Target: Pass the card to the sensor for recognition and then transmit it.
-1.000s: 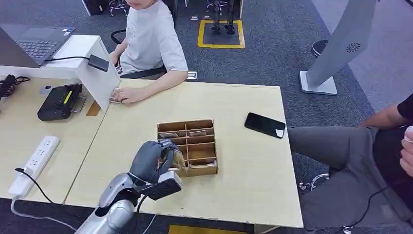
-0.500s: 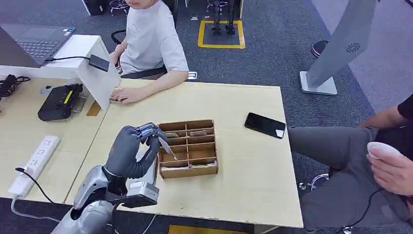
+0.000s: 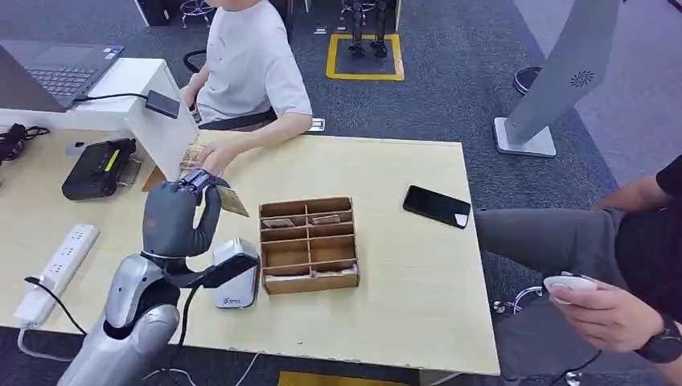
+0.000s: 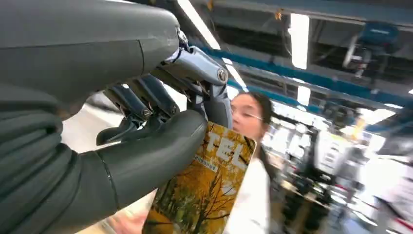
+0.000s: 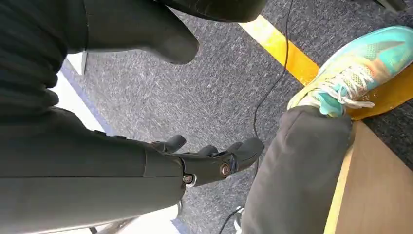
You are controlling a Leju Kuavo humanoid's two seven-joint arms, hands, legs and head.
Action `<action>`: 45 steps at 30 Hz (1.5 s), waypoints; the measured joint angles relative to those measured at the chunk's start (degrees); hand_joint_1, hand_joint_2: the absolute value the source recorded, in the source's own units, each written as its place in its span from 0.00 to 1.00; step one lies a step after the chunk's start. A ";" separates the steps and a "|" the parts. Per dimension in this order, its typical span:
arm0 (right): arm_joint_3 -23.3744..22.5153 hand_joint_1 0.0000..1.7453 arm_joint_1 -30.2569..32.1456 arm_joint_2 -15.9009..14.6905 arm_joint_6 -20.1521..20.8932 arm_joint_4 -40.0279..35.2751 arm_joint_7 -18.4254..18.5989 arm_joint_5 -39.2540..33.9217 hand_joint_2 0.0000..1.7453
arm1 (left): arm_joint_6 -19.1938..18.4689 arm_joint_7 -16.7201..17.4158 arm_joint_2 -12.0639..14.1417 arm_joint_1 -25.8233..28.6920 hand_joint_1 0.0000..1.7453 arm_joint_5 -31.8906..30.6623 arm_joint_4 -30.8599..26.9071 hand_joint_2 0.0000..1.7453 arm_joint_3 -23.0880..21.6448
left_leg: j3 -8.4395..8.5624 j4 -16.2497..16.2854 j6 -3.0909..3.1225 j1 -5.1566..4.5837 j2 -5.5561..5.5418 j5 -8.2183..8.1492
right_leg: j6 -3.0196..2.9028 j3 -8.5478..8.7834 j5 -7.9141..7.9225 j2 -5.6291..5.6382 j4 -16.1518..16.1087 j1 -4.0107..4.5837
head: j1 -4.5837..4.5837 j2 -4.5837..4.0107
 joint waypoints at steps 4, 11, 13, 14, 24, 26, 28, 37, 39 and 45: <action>0.39 0.00 -0.01 -0.04 0.00 0.00 -0.02 0.00 1.00 | 0.28 0.15 0.35 -1.26 1.00 -0.76 3.36 1.00 2.01 | -0.01 0.00 -0.03 0.00 0.00 0.02 | -0.01 -0.01 0.00 0.00 0.01 0.00 | -0.02 0.02; 1.33 0.00 0.10 -0.42 -0.48 0.02 -1.12 -0.15 1.00 | 1.00 5.62 1.42 -5.19 1.00 -6.49 10.44 1.00 4.97 | -0.02 0.00 -0.03 0.00 0.00 0.02 | -0.02 -0.04 0.01 0.02 0.01 0.00 | -0.02 0.00; 1.40 0.00 0.29 -0.48 -0.96 0.11 -1.38 -0.35 1.00 | 1.73 5.62 1.59 -5.83 1.00 -7.43 11.67 1.00 6.10 | -0.02 0.00 -0.04 0.01 -0.02 0.03 | -0.02 -0.03 0.01 0.00 0.02 0.01 | 0.00 0.00; 1.46 0.00 0.29 -0.50 -0.96 0.13 -1.40 -0.35 1.00 | 1.77 5.75 1.68 -5.95 1.00 -8.23 12.06 1.00 6.22 | -0.02 0.00 -0.04 0.01 -0.02 0.03 | -0.02 -0.03 0.01 0.00 0.02 0.01 | -0.02 0.00; 2.60 0.00 0.26 -0.66 -0.85 0.28 -1.20 -0.35 1.00 | 2.03 7.08 1.86 -6.06 0.87 -10.66 14.94 1.00 7.08 | -0.04 0.00 -0.04 0.01 0.00 0.03 | -0.02 -0.04 0.01 0.00 0.02 0.01 | -0.02 0.00; 2.64 0.00 0.26 -0.68 -0.85 0.28 -1.20 -0.35 1.00 | 2.03 7.08 1.86 -6.05 0.87 -10.64 15.14 1.00 7.25 | -0.04 0.00 -0.04 0.01 0.00 0.03 | -0.02 -0.04 0.01 0.00 0.02 0.01 | -0.02 0.00; 2.67 0.00 0.26 -0.68 -0.85 0.28 -1.20 -0.35 1.00 | 2.03 7.08 1.86 -6.05 0.87 -10.62 15.21 1.00 7.41 | -0.03 0.00 -0.04 0.01 0.00 0.03 | -0.02 -0.04 0.01 0.01 0.02 0.01 | -0.02 0.02; 2.69 0.00 0.25 -0.68 -0.85 0.31 -1.20 -0.37 1.00 | 2.03 7.08 1.86 -6.04 0.94 -10.62 15.62 1.00 7.49 | -0.04 0.00 -0.04 0.01 0.00 0.02 | -0.02 -0.04 0.01 0.01 0.02 0.01 | -0.02 0.02; 2.69 0.00 0.26 -0.68 -0.85 0.31 -1.20 -0.35 1.00 | 2.03 7.08 1.86 -6.04 0.00 -10.60 15.67 1.00 7.49 | -0.04 0.00 -0.04 0.01 0.01 0.02 | -0.02 -0.04 0.01 0.01 0.02 0.01 | -0.02 0.02; 2.71 0.00 0.25 -0.68 -0.81 0.31 -1.05 -0.57 1.00 | 2.77 5.84 1.88 -5.84 0.00 -9.44 15.78 1.00 7.67 | -0.04 0.00 -0.04 0.01 -0.01 0.03 | -0.02 -0.01 0.01 -0.01 0.03 0.01 | -0.02 0.00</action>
